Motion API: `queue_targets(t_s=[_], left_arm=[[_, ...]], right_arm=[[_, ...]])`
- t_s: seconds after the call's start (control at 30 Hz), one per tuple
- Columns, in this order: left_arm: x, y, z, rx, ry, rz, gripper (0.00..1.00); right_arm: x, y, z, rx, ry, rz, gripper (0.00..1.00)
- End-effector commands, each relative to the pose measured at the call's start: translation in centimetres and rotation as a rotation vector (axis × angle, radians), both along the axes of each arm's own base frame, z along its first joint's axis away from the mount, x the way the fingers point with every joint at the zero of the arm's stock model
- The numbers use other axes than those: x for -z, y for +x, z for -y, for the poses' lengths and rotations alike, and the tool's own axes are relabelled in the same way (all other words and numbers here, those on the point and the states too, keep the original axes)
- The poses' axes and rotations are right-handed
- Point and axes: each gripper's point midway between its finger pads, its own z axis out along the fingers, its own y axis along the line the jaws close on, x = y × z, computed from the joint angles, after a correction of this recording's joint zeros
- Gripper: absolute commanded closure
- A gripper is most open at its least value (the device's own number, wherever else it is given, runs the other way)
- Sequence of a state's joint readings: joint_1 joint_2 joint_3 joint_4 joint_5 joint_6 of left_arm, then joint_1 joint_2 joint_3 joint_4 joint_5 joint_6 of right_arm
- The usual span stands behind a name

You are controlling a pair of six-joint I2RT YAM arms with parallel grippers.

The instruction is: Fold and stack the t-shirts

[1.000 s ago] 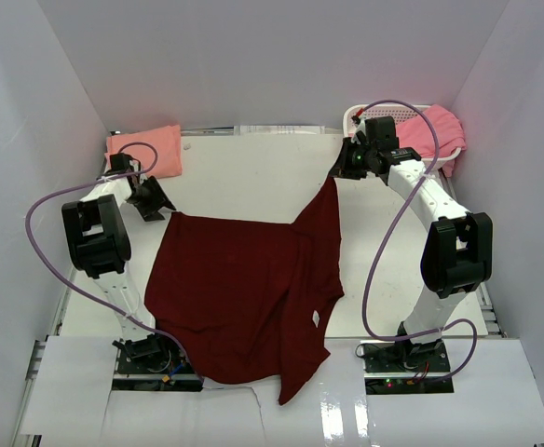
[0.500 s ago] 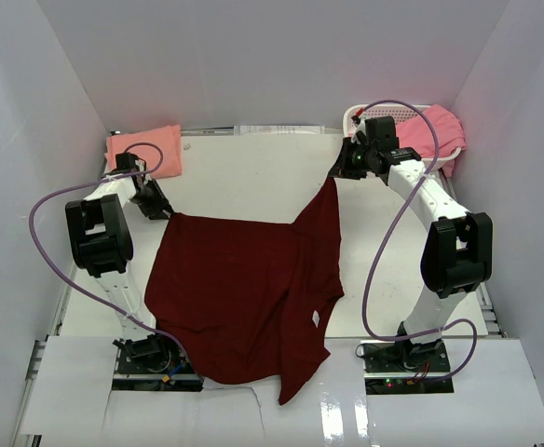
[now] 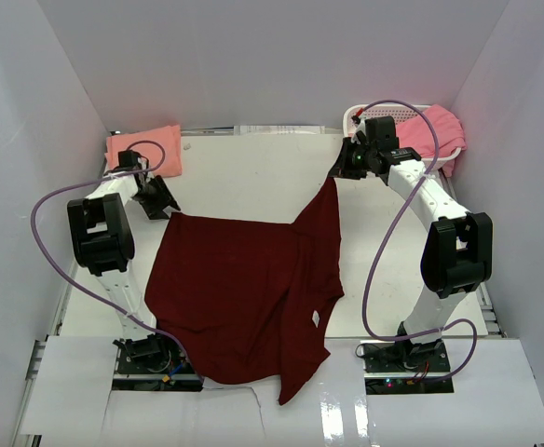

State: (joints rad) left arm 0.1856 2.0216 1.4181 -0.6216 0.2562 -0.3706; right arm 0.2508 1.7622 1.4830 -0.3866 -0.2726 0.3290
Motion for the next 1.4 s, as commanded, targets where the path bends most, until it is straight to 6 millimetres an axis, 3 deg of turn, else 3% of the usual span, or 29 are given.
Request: queue_targets(t_s=[0.0, 0.23, 0.4, 0.57, 0.77, 0.9, 0.97, 1.0, 1.07, 1.17, 1.2, 1.27, 1.3, 1.37], left_arm=[[3.6, -2.8, -0.9, 0.001, 0.078, -0.143, 0.42], [5.0, -3.5, -1.6, 0.007, 0.195, -0.209, 0.5], [4.7, -3.6, -2.4, -0.021, 0.234, -0.208, 0.68], [5.4, -4.0, -2.2, -0.001, 0.249, -0.23, 0.73], [5.1, -4.1, -2.6, -0.011, 0.283, -0.232, 0.99], [4.0, -3.8, -2.4, -0.023, 0.282, -0.205, 1.0], [2.6, -3.4, -2.2, -0.024, 0.28, -0.167, 1.0], [2.0, -3.2, -2.1, -0.027, 0.28, -0.15, 1.0], [-0.4, -2.6, -1.8, -0.03, 0.289, -0.09, 1.0], [-2.9, -2.3, -1.7, -0.053, 0.303, -0.031, 1.0], [-4.9, -2.1, -1.6, -0.075, 0.296, 0.019, 1.0], [-6.8, -2.2, -1.4, -0.091, 0.288, 0.068, 1.0], [-9.0, -2.2, -1.2, -0.098, 0.283, 0.126, 1.0], [-11.1, -2.5, -1.1, -0.121, 0.274, 0.184, 1.0]], right_arm=[[-3.1, 0.2, -0.4, -0.022, 0.029, 0.086, 0.92], [-3.6, 0.3, -0.4, -0.021, 0.034, 0.093, 0.92], [-3.7, 0.2, -0.4, -0.021, 0.032, 0.096, 0.92], [-3.8, 0.1, -0.5, -0.026, 0.038, 0.096, 0.92], [-3.7, 0.0, -0.3, -0.022, 0.034, 0.096, 0.92], [-3.7, 0.0, -0.3, -0.035, 0.024, 0.093, 0.92], [-3.9, 0.1, -0.5, -0.053, 0.02, 0.088, 0.92], [-5.2, 0.7, -0.7, -0.07, 0.019, 0.115, 0.92], [-6.1, 0.3, -1.0, -0.097, 0.02, 0.102, 0.92], [-9.2, -0.1, -0.8, -0.097, 0.016, 0.162, 0.92], [-11.0, -0.7, -0.7, -0.097, 0.017, 0.201, 0.92], [-12.5, -1.5, -0.2, -0.09, 0.005, 0.242, 0.92], [-14.4, -2.5, 0.1, -0.087, 0.009, 0.287, 0.92], [-16.2, -3.8, 0.6, -0.092, 0.008, 0.333, 0.92]])
